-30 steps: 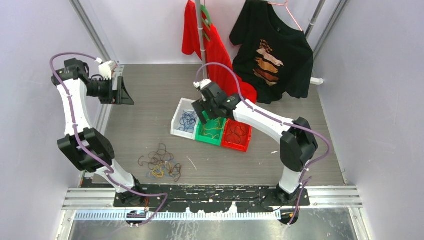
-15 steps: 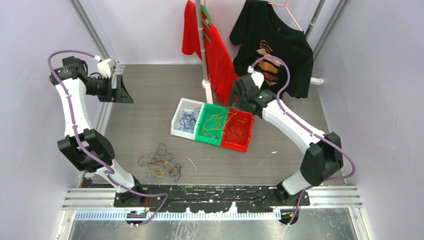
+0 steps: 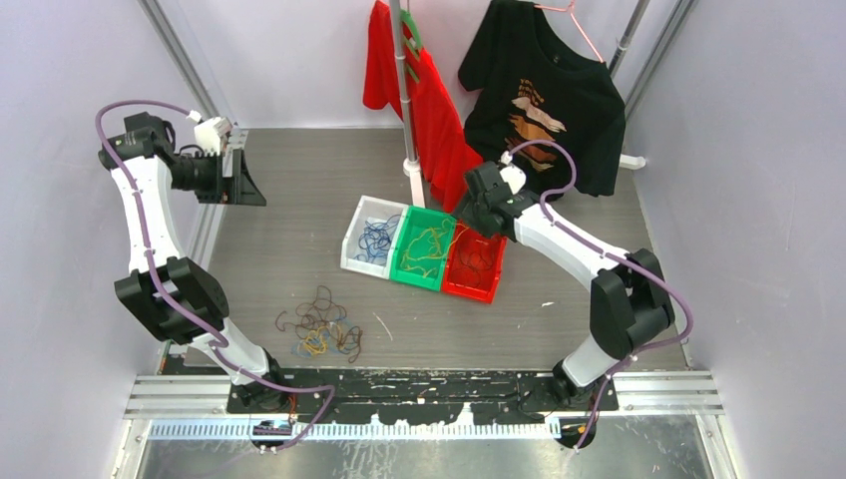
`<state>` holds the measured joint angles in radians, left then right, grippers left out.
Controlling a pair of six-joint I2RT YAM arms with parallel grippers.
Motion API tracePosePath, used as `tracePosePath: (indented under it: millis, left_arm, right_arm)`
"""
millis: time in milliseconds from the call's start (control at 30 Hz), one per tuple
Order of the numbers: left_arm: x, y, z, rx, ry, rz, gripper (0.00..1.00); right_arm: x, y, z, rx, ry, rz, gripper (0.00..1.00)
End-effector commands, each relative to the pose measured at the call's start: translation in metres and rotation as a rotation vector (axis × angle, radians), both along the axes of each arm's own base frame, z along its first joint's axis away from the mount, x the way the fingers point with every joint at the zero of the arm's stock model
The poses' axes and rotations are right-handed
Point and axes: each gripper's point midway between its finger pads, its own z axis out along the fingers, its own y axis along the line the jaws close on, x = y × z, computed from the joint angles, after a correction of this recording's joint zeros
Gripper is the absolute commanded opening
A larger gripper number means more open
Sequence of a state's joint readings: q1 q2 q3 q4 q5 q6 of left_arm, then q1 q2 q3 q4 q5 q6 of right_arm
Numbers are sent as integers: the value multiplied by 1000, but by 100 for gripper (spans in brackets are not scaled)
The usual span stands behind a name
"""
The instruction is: Untangle the cables
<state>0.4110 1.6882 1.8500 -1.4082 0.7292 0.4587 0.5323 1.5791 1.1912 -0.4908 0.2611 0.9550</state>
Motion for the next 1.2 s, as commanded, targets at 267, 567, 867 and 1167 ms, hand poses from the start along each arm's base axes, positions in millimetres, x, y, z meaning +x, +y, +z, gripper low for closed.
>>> tracePosePath:
  millis: [267,567,867,1167]
  left_arm:
    - [-8,-3,20,15,-65,-24,81]
    - [-10,-7,13,-7,-50,-37,80]
    - [-20,1,-22,37,30,-66,78]
    - [-26,-14,-22,19,22,-142,79]
  right_arm:
    - [9,11,-5,73,-17,-25,18]
    - [12,45,25,-40,-139,152,1]
    - [14,74,-12,-258,-79,316,1]
    - [26,76,-48,-436,-33,365,1]
